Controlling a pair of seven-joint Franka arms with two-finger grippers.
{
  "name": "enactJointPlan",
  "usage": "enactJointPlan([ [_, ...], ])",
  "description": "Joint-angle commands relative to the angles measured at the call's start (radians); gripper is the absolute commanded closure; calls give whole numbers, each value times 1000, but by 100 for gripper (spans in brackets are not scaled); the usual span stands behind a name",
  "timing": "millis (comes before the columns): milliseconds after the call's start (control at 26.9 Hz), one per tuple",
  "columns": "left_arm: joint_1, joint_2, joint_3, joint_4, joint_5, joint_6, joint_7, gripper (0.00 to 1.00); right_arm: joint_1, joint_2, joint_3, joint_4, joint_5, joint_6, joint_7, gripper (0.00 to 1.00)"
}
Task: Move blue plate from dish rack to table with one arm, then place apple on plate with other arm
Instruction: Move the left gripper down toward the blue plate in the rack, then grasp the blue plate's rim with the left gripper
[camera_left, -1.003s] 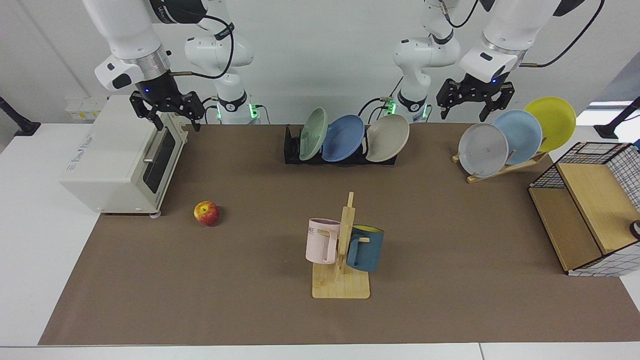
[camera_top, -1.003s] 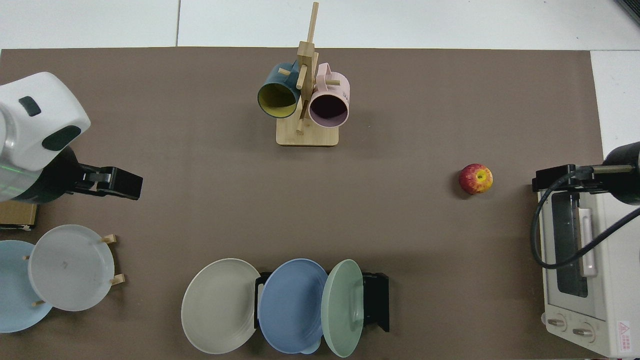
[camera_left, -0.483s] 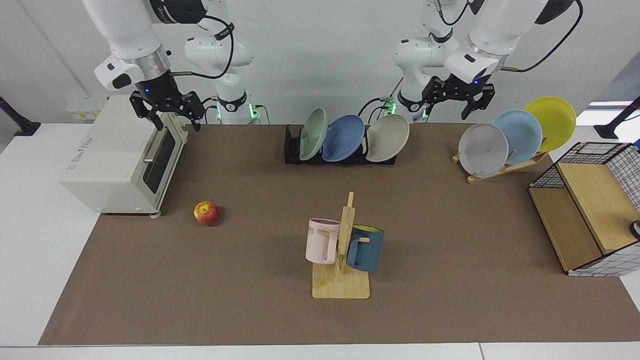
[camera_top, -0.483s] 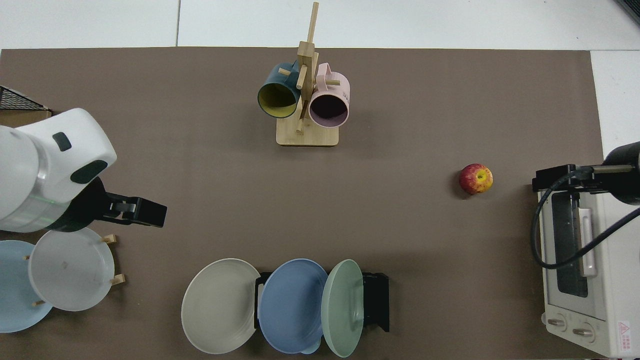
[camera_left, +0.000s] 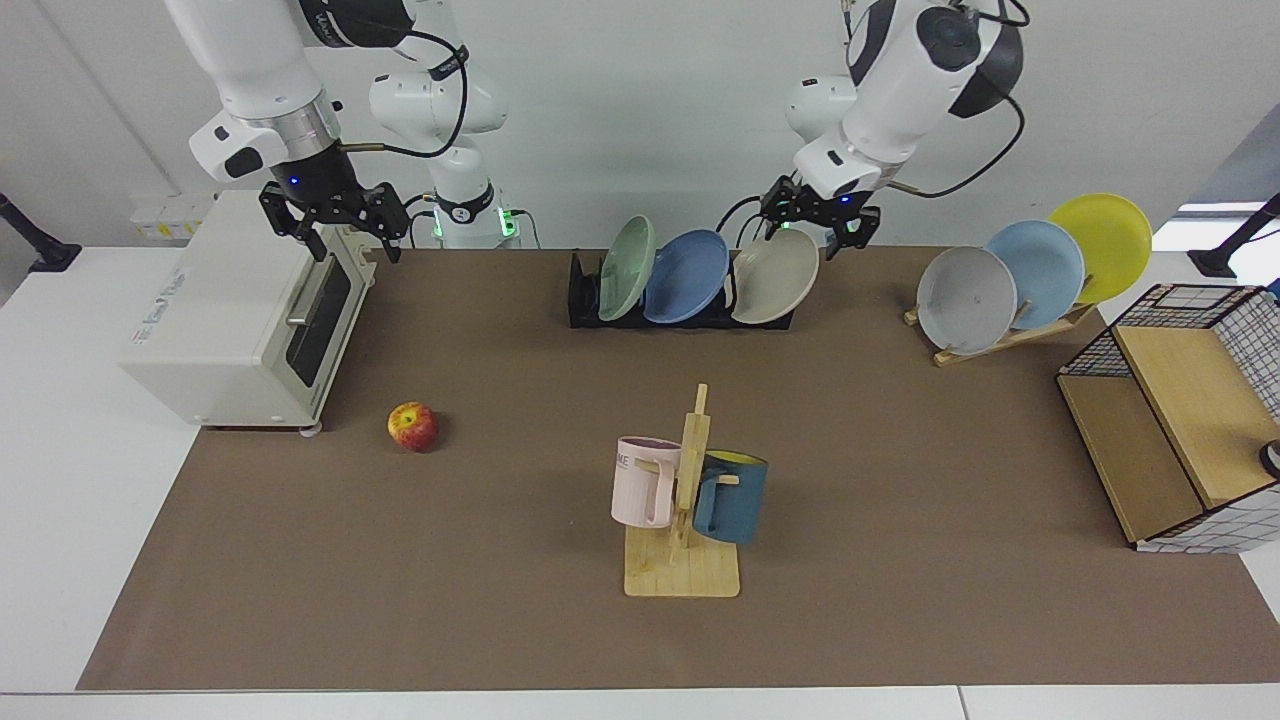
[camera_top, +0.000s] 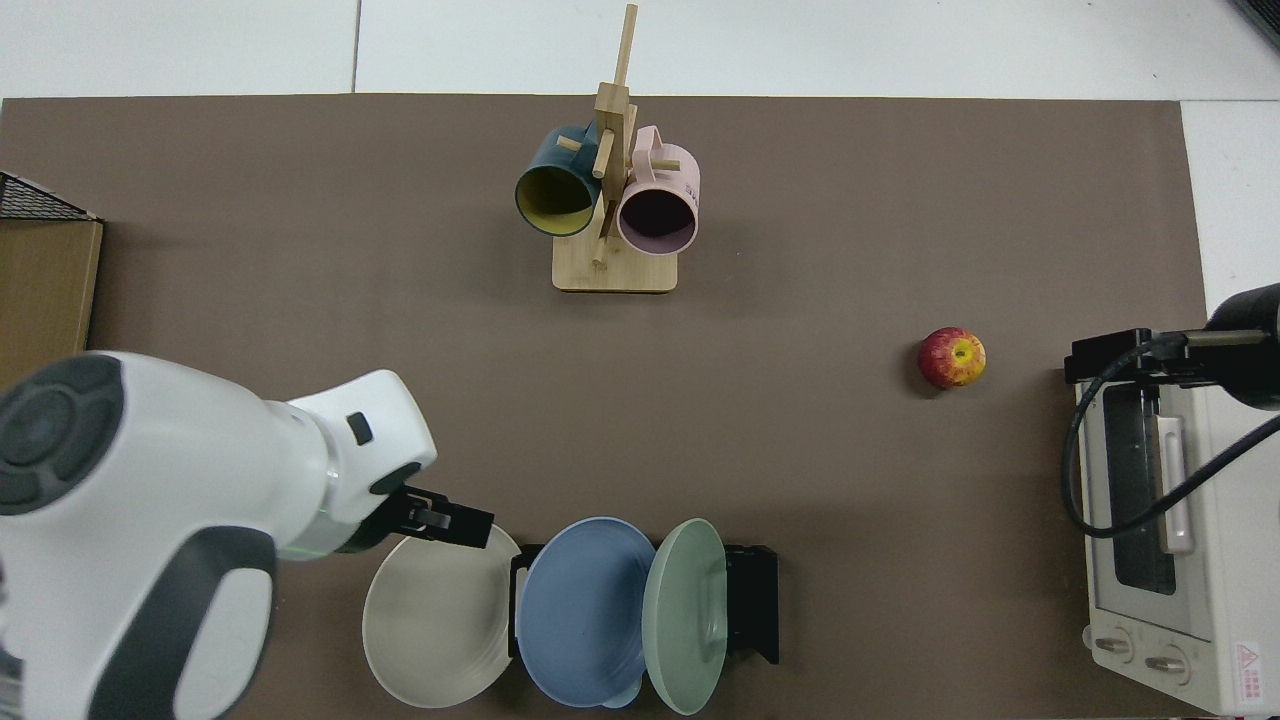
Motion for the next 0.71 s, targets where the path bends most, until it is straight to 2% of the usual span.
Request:
enactJointPlan([
  [0, -4, -110, -67, -221, -103, 140, 42, 0, -21, -7, 5, -11, 0, 19, -28, 0],
  [74, -4, -111, -121, -260, -114, 174, 42, 0, -24, -7, 5, -12, -5, 19, -26, 0],
  [409, -4, -96, -223, -382, -168, 308, 31, 0, -22, -6, 5, -12, -16, 79, -25, 0],
  [669, -2, -97, -240, -401, -191, 342, -16, 0, -24, -6, 5, -12, 0, 76, -28, 0],
])
